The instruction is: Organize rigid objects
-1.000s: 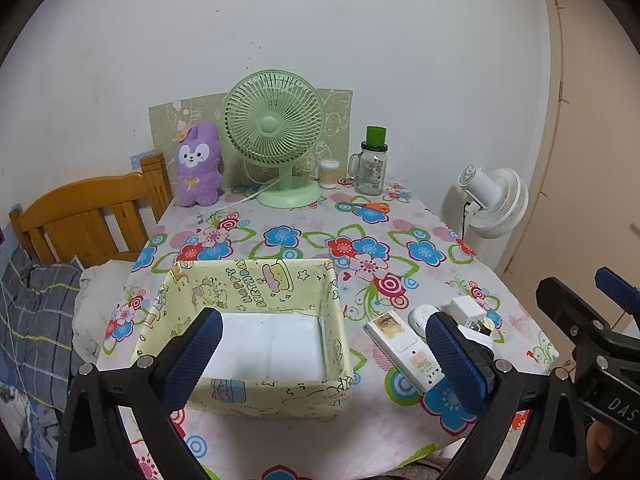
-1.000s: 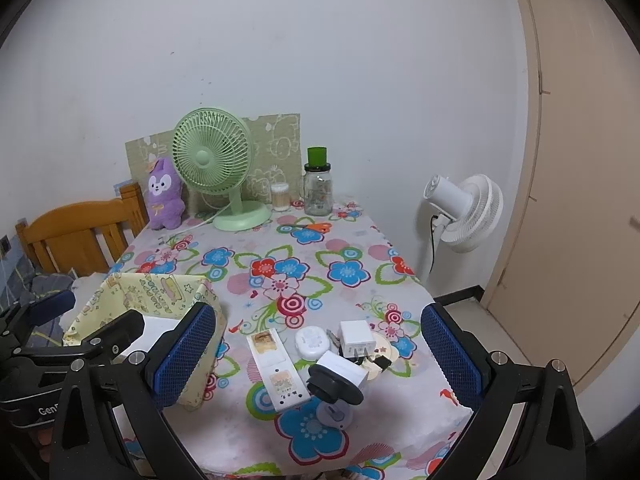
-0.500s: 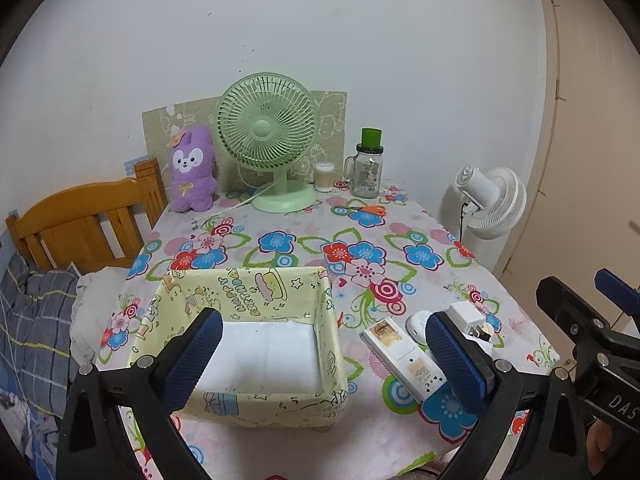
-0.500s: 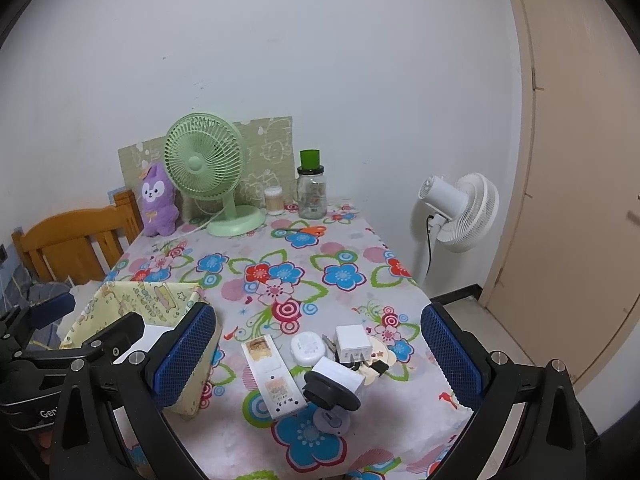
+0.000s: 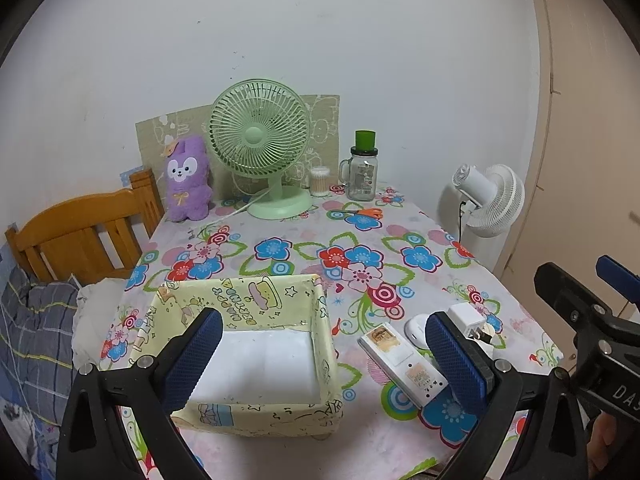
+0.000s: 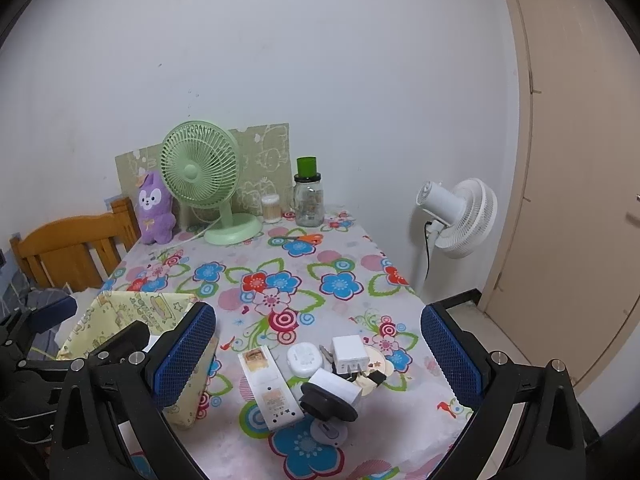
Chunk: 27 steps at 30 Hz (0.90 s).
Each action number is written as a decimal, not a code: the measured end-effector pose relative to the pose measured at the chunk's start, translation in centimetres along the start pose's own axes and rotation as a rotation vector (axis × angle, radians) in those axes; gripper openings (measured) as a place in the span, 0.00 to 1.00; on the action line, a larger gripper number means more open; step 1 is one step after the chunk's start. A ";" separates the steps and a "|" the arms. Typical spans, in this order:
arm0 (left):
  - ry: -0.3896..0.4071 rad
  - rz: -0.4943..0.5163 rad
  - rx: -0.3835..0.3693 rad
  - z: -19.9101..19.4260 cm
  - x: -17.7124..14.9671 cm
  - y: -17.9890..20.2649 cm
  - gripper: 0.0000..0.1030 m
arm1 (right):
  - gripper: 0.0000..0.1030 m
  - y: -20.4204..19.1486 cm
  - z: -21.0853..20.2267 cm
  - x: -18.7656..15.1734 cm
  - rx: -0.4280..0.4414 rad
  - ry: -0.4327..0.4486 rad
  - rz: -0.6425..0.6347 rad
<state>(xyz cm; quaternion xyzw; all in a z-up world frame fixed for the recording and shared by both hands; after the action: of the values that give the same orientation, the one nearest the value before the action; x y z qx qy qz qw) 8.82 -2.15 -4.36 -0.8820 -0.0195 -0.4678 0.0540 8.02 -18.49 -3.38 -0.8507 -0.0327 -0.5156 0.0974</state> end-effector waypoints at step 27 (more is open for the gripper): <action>-0.003 -0.017 0.016 -0.2 -0.4 -0.6 1.00 | 1.00 0.2 -0.4 -0.3 0.000 -0.003 0.007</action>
<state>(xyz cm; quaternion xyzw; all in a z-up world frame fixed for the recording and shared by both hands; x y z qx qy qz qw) 8.36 -1.60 -4.52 -0.8819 -0.0305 -0.4670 0.0569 7.61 -18.78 -3.50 -0.8515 -0.0297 -0.5140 0.0992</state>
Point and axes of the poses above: each gripper's, at about its wrist camera, not at the fingertips, and z roughly the way its jaws point, y to its right, x to its top, the point moved 8 cm from there along z, roughly the way its jaws point, and after that the axes turned 8 degrees about x, right-handed, at the moved point
